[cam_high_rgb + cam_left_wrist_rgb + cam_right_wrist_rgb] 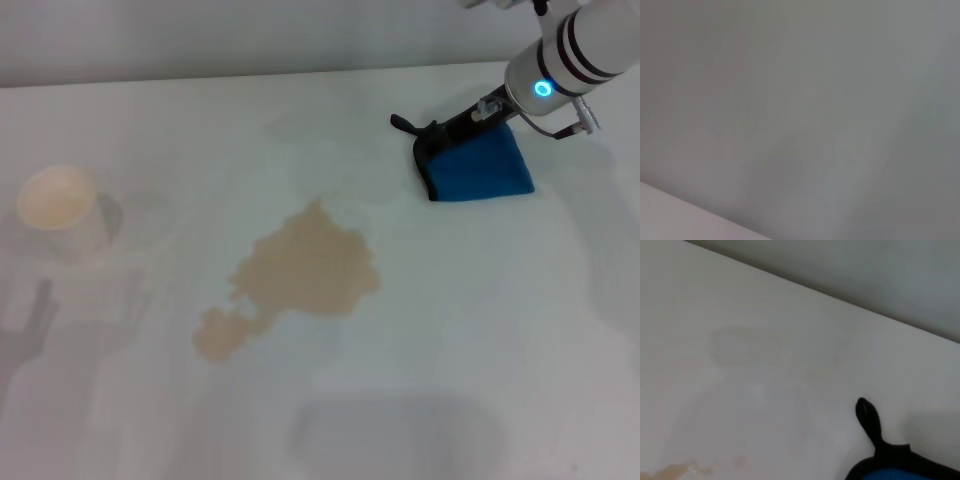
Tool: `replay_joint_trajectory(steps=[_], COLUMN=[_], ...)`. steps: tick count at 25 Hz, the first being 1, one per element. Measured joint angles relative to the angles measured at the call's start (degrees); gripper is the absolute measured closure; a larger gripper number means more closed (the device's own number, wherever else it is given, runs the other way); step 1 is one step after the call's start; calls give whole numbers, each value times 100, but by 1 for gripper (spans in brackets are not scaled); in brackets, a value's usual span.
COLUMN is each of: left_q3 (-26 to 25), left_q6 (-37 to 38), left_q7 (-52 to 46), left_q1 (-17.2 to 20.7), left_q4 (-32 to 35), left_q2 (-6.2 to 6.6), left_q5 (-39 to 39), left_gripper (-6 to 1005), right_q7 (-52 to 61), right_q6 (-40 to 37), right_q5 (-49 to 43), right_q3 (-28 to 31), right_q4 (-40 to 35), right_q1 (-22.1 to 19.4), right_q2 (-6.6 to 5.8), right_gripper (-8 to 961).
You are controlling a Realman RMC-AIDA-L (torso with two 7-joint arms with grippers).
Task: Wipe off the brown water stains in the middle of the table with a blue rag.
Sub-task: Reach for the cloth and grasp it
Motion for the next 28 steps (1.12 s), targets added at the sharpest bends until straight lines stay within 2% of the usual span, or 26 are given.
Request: replay_joint_trajectory(steps=[19, 28], left_q3=[-36, -36], left_q6=[-26, -26], left_q7=[-2, -2], left_q1=[-44, -60], left_q4=[-17, -17], left_q2=[0, 0], left_q5=[-20, -40], left_gripper=[108, 107], right_q7=[3, 3], right_q6=[89, 121], right_q5=[-4, -4], right_q3=[-188, -314], right_q4=[84, 92], right_q1=[-178, -223], right_q2=[-28, 34], right_gripper=[147, 155])
